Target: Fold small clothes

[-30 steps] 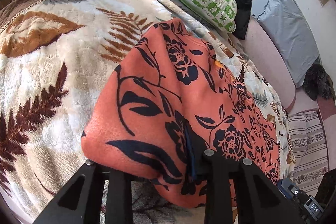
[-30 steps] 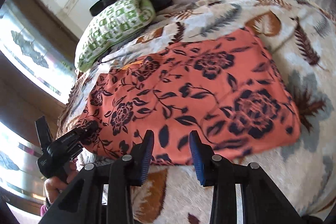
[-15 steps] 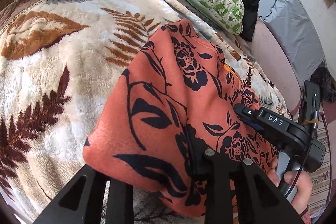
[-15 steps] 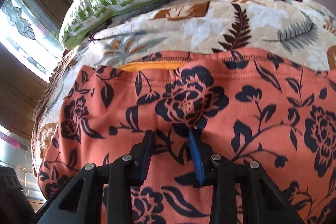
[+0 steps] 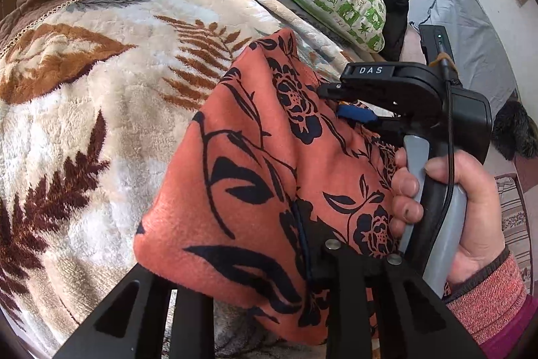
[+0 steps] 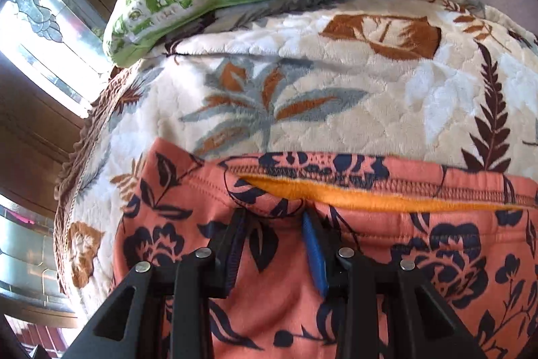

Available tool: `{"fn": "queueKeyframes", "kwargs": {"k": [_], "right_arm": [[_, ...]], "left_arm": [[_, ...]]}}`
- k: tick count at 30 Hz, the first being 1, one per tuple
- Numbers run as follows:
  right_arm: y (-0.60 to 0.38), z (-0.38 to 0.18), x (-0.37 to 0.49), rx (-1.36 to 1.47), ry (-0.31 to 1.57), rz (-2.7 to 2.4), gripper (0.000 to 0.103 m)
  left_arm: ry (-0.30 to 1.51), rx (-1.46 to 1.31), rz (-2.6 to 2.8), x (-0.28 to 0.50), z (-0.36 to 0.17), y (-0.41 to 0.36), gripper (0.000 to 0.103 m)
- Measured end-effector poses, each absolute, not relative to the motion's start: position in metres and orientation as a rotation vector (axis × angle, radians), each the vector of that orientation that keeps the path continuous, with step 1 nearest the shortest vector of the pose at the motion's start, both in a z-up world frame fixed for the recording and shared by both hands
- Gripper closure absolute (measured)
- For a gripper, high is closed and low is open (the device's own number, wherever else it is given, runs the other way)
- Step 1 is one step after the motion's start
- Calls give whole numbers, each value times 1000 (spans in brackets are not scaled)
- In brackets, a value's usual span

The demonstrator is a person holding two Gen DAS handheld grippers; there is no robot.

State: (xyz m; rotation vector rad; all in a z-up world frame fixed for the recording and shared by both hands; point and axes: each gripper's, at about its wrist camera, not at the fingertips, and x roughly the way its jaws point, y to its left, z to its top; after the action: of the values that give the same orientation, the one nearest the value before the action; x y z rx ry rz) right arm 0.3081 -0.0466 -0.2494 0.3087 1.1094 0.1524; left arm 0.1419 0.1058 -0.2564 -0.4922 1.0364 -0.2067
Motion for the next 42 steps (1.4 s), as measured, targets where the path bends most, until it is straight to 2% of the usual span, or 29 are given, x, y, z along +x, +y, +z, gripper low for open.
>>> {"fn": "queueKeyframes", "kwargs": {"k": [2, 6, 11, 16, 19, 23, 28, 32, 36, 38, 42], "right_arm": [[-47, -242, 313, 296, 1079, 110, 65], [-61, -217, 300, 364, 1004, 127, 65], [-84, -201, 255, 362, 1016, 140, 65], [-111, -212, 206, 345, 1066, 105, 65], [-121, -247, 207, 331, 1148, 64, 64], [-134, -242, 207, 411, 1087, 53, 65], [-135, -217, 174, 425, 1043, 126, 65], [-137, -207, 136, 437, 1026, 180, 65], [-133, -239, 116, 403, 1094, 166, 67], [-136, -241, 108, 407, 1028, 180, 69], [-148, -237, 98, 469, 1011, 208, 69]], "left_arm": [[1042, -520, -209, 144, -258, 107, 71], [1032, -498, -208, 141, -255, 105, 70], [1023, -503, -212, 139, -254, 106, 76], [1017, -510, -203, 137, -255, 106, 77], [1019, -547, -206, 140, -260, 105, 69], [992, -485, -227, 140, -257, 99, 67], [981, -507, -237, 144, -257, 104, 78], [968, -482, -215, 143, -256, 98, 78], [967, -523, -206, 147, -260, 98, 75], [955, -500, -205, 148, -259, 96, 75], [917, -407, -204, 146, -252, 87, 80]]}}
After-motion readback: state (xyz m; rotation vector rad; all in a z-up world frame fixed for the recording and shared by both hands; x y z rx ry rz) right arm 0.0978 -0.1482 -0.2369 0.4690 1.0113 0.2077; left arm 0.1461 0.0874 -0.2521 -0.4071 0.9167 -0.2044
